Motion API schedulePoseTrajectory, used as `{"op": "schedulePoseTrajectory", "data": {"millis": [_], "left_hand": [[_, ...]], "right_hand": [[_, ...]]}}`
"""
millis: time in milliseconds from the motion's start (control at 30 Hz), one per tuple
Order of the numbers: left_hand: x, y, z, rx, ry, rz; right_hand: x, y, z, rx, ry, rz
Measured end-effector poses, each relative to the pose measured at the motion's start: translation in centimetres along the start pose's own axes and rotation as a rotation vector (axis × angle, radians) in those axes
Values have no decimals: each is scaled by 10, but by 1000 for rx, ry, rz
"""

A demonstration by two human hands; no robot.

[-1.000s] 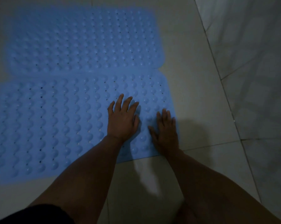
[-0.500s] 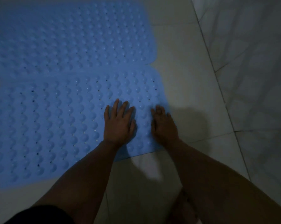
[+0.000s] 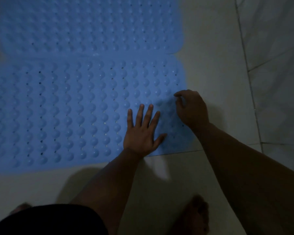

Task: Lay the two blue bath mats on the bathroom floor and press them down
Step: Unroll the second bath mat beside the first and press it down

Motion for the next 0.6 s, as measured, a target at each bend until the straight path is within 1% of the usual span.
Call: {"op": "schedulePoseTrajectory", "data": {"millis": [100,167,233,300,367,400,467,533,567,600], "left_hand": [[4,1,0,2,-10,2],[3,0,1,11,-5,27],[1,-1,1,47,-26,65],[1,-3,3,84,-67,116],[3,-14,-3,102,-65,208],[7,-25,-8,76,-44,271],[27,-53,-14,-80,-2,312],[62,-76,-10,-228,-32,201],[81,-83,-3,-262,-72,132],[101,-88,7,-280,-110,69]], "right_hand": [[1,8,10,-39,-4,-10],[3,6,15,-36,-9,-13],[9,2,14,-7,-34,3],[22,-1,12,38,-100,29],[39,-3,5,77,-127,31],[49,-3,1,92,-130,23],[73,-1,-4,94,-114,-17],[100,5,-1,94,-63,-80],[114,11,6,91,-70,-90],[130,19,17,71,-121,-76]]}}
Point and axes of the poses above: each hand's wrist, its own z-axis away from the middle knuckle, its own y-axis out of the palm, x = y × z, the point moved 4 cm from there along -z, towards the middle knuckle, and after that the axes turned 13 degrees about z, right-handed, at the moved point
